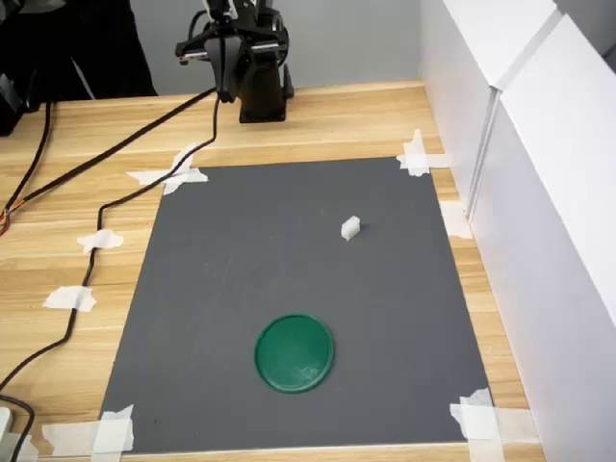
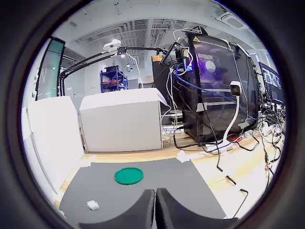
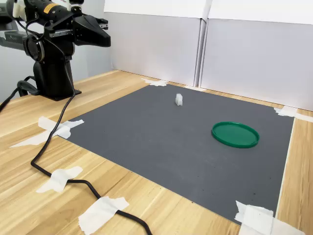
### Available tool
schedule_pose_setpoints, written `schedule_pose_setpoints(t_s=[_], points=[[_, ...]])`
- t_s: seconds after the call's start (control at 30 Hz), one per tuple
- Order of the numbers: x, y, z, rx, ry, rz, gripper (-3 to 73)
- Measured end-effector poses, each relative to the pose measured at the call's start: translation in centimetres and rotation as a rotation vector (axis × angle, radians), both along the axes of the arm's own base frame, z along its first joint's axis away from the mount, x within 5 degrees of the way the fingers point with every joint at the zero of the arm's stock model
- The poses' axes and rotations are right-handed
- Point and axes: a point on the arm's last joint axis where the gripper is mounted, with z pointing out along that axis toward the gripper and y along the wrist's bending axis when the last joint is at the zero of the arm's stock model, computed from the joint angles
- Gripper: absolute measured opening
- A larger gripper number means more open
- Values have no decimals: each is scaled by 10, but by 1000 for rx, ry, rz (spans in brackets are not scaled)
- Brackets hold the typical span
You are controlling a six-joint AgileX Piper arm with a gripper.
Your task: Grasp a white terminal and put it on the green lid.
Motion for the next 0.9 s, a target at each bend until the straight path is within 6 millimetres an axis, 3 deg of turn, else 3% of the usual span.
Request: schedule_pose_setpoints(t_s=[0.9], points=[[0, 0, -2, 9, 27, 1, -16]])
